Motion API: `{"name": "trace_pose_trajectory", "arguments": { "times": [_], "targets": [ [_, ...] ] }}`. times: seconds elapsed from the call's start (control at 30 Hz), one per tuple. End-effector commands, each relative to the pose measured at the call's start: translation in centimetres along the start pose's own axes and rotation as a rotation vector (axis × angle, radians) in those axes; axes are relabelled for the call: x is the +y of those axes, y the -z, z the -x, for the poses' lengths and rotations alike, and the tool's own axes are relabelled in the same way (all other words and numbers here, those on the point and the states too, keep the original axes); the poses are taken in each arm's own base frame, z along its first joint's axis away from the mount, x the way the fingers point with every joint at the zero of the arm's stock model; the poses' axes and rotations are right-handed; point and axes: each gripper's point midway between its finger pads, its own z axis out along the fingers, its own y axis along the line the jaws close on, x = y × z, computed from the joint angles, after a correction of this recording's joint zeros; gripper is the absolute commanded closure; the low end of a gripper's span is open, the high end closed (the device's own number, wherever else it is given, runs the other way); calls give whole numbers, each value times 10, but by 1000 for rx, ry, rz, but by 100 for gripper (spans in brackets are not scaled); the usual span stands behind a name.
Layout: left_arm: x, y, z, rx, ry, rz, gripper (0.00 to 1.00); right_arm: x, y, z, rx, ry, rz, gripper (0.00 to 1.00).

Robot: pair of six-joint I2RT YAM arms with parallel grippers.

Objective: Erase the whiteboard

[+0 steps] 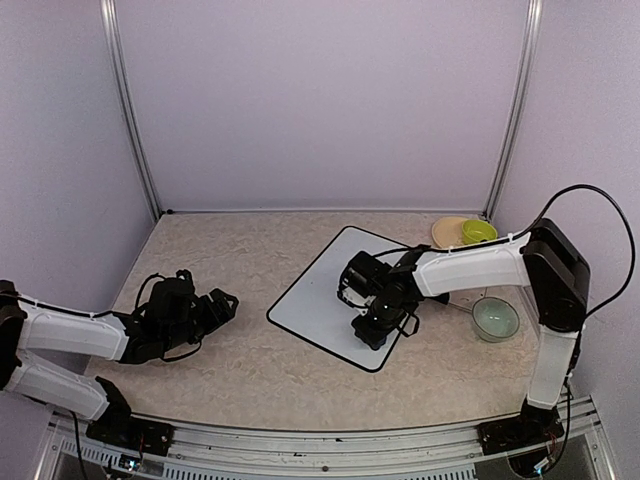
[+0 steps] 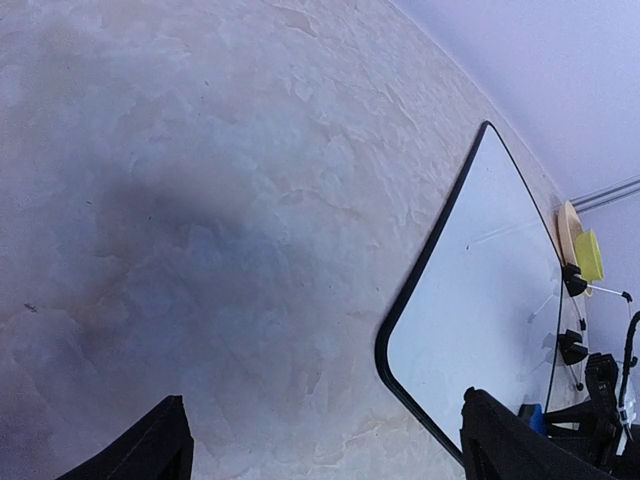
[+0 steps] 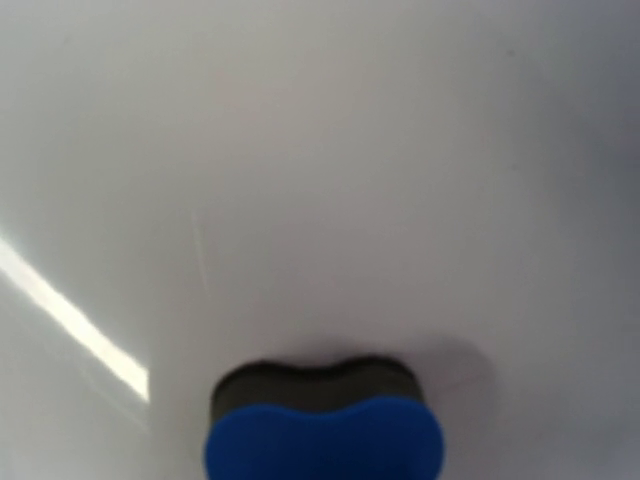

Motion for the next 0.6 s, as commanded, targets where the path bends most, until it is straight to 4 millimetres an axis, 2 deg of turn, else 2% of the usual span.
{"name": "trace_pose_trajectory", "arguments": {
  "times": [0.0,0.03,0.07,0.13,0.2,0.27,0.37,0.43,0.57],
  "targets": [
    [-10,1,5,-16,4,-29,10,-19,-1,12,-7,-6,-63,65],
    [-10,1,4,-14,4,-29,10,-21,-1,22,-18,-4,-69,66],
    [-10,2,4,-14,6,-28,10,-20,4,40,-49,2,-67,66],
    [-12,3,5,-15,7,-31,10,-11,14,64,-89,18,-47,66],
    [-12,7,7,-25,6,-31,10,6,29,88,-151,46,-17,66],
    [-12,11,11,-39,7,-29,10,32,41,107,-203,88,34,66],
    [-11,16,16,-62,12,-20,10,77,44,122,-229,146,143,66],
    [-8,20,18,-79,25,-12,10,102,34,124,-223,164,213,66],
    [-4,27,22,-105,41,-8,10,125,24,131,-236,164,258,66]
  ]
}}
